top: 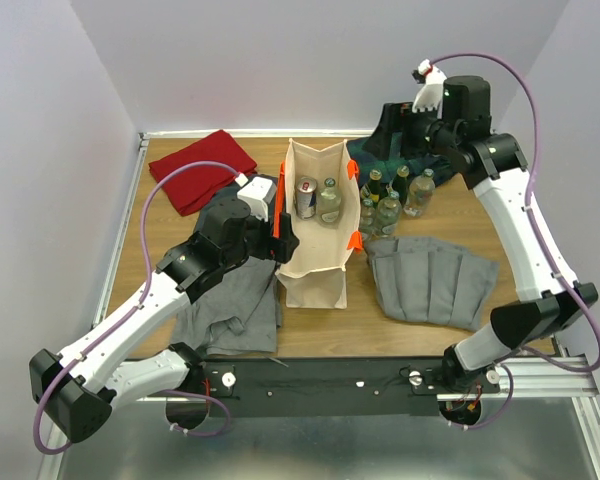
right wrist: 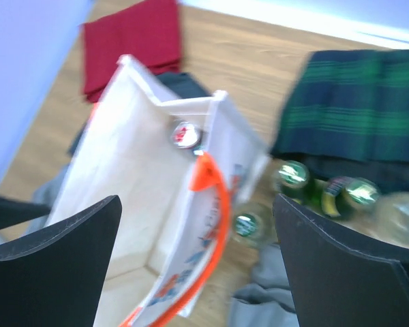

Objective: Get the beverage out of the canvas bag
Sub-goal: Take out the drink from the canvas bag.

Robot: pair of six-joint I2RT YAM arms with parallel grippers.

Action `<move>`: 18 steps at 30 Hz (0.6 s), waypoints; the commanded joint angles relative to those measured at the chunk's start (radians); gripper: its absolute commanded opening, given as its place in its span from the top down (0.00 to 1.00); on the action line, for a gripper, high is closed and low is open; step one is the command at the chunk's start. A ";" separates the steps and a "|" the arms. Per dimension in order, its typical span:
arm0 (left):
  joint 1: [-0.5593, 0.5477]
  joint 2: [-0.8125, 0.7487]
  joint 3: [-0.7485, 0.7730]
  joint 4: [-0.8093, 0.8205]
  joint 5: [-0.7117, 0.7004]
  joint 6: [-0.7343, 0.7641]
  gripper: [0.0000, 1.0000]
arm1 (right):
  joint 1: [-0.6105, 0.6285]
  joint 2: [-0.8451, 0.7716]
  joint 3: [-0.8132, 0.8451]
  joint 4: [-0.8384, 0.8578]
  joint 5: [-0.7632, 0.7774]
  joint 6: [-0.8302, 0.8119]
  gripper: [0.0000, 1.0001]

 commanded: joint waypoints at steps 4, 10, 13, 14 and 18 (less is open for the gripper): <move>0.006 -0.021 -0.004 0.011 0.020 -0.009 0.01 | -0.002 0.111 0.104 -0.036 -0.179 0.025 0.00; 0.006 -0.016 0.001 0.011 0.021 -0.011 0.01 | 0.027 0.199 0.193 -0.075 -0.171 0.001 0.00; 0.006 -0.013 0.001 0.011 0.020 -0.011 0.01 | 0.070 0.236 0.260 -0.105 -0.159 -0.015 0.00; 0.006 -0.013 0.001 0.012 0.021 -0.011 0.01 | 0.083 0.261 0.297 -0.116 -0.141 -0.021 0.00; 0.006 -0.012 -0.001 0.011 0.021 -0.011 0.01 | 0.162 0.321 0.367 -0.159 -0.101 -0.038 0.00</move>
